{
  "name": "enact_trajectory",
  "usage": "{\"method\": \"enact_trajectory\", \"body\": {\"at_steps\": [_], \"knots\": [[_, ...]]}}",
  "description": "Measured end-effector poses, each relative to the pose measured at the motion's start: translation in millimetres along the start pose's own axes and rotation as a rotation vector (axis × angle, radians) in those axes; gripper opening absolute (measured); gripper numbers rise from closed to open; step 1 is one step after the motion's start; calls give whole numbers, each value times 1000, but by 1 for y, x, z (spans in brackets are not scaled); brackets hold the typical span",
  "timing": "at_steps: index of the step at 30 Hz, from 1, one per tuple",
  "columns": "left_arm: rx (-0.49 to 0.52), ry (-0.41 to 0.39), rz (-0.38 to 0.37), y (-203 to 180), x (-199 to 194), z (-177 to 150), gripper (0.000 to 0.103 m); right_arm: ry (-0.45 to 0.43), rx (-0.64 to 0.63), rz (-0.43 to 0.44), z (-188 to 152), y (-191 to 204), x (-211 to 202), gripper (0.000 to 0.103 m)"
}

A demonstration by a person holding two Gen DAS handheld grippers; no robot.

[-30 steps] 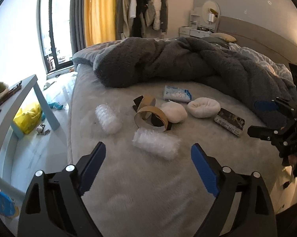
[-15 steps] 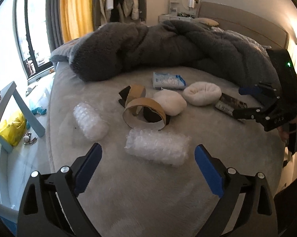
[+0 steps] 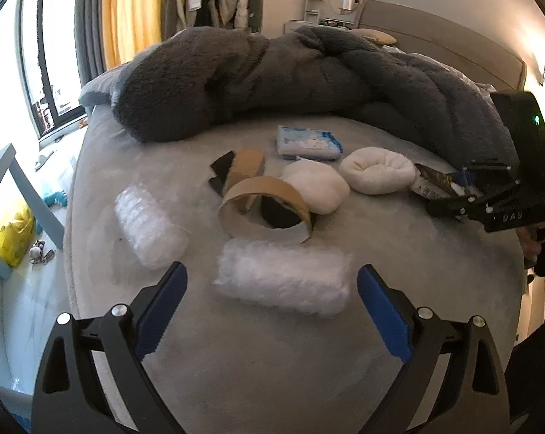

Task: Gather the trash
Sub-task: 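Grasp the black tissue pack with the right tool while the left tool grasps the bubble-wrap roll, then carry the bubble-wrap roll in the left tool over the bin and release it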

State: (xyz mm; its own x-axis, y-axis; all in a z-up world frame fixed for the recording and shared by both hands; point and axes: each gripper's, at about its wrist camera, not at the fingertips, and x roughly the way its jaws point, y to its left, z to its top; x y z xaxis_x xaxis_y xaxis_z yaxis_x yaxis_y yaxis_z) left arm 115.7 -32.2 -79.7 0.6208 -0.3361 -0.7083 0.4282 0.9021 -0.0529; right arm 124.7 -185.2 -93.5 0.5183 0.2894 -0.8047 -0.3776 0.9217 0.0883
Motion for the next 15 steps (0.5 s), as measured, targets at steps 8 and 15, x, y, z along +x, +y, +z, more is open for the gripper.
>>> {"method": "enact_trajectory", "body": {"at_steps": [8,15], "knots": [[-32,17,-11,-7,7,5,72,-62,5,-38,11,0,-28,56],[-61,-7,27,-9,-6,9,68,-137,-32,-31,33,24,-48,56]]}}
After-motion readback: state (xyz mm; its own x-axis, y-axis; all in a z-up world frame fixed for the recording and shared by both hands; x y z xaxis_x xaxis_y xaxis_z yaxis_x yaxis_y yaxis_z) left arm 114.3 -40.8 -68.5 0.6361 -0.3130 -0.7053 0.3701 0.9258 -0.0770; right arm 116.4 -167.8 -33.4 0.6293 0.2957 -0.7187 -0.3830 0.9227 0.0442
